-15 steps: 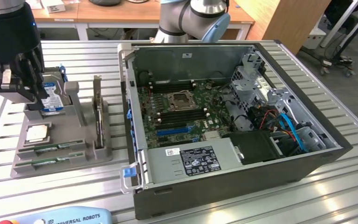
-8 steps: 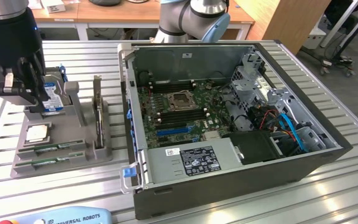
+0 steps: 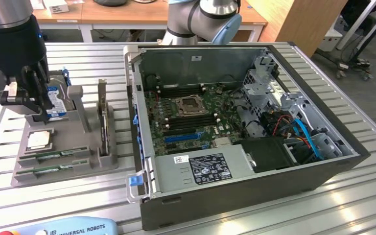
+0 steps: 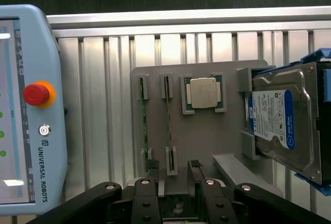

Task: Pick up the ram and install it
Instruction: 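Pick up the ram and move it above insertion slot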

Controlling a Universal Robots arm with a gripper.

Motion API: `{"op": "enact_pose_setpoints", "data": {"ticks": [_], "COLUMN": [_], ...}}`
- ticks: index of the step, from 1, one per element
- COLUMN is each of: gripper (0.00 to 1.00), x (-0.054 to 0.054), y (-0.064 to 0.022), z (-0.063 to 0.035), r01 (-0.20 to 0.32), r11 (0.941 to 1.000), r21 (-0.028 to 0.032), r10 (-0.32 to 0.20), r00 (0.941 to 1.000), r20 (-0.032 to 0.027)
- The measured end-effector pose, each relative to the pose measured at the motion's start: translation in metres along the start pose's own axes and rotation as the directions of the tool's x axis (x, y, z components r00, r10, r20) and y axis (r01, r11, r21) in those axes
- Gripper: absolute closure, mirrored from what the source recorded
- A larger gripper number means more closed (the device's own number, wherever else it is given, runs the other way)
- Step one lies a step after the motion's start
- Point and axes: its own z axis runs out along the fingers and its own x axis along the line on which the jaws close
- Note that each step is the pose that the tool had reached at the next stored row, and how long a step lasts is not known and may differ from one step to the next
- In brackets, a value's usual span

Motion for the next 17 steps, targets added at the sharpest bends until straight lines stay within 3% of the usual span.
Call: {"op": "enact_pose_setpoints", "data": {"ticks": [17], "gripper": [0.64], "x": [0.0], "y": [-0.0009], "z": [0.0246], "r01": [0.004], "r11": [1.0], "r21": [0.0], "r10": [-0.004], "r00": [1.0], "r20": [-0.0002]}}
